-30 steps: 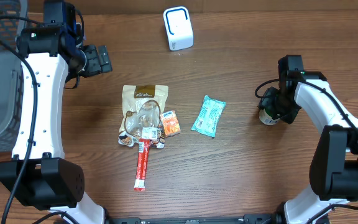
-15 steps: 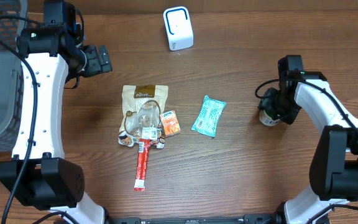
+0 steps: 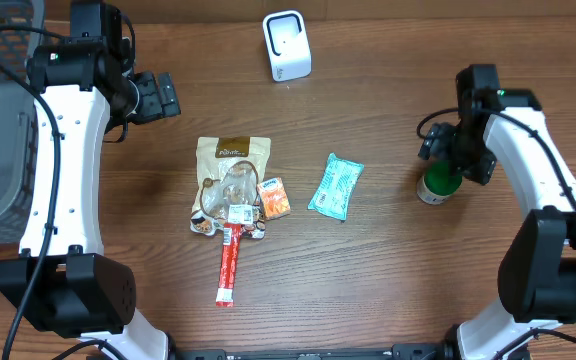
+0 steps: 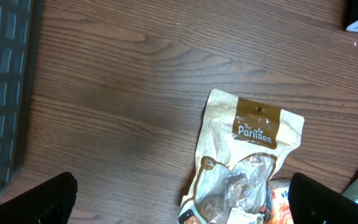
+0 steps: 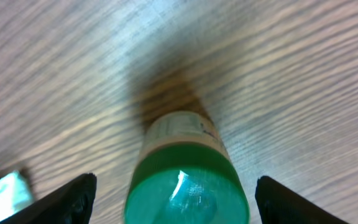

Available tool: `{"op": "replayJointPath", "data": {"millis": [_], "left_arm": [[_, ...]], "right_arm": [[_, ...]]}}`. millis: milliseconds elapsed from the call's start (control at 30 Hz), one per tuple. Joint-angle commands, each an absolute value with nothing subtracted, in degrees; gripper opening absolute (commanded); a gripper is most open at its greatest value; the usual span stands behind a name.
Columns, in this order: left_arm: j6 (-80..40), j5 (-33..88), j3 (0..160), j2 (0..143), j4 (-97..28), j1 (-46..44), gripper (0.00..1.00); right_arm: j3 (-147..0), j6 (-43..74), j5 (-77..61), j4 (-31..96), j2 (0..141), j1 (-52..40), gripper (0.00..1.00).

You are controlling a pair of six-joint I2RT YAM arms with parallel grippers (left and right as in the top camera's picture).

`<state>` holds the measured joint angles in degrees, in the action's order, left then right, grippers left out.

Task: Scan the item barcode
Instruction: 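Carry the jar back right and lower it toward the table, then open the right gripper and move it left over the teal wipes pack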

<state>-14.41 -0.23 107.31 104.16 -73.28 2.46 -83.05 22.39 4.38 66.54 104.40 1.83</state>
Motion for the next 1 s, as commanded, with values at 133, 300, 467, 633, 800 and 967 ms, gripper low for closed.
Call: {"op": "replayJointPath", "data": {"millis": [133,300,467,633,800,967], "left_arm": [[-13.9,-0.2,108.2,104.1,-73.3,2.2,1.0],[-13.9,-0.2,108.2,104.1,-73.3,2.2,1.0],[-13.9,-0.2,108.2,104.1,-73.3,2.2,1.0],[-13.9,-0.2,108.2,104.1,-73.3,2.2,1.0],[-13.9,-0.2,108.2,104.1,-73.3,2.2,1.0],[-13.9,-0.2,108.2,104.1,-73.3,2.2,1.0]], "right_arm": [[-89.4,17.5,-7.6,67.3,102.3,-3.9,0.82],[-89.1,17.5,-7.3,61.7,102.8,-12.2,0.76],[-84.8,17.6,-2.1,53.2,102.9,-18.9,0.76],[-77.0,17.8,-2.0,45.2,103.0,-20.9,0.77],[-71.2,17.7,-2.0,42.3,103.0,-20.9,1.0],[-70.8,17.7,-2.0,42.5,103.0,-20.9,1.0]]}}
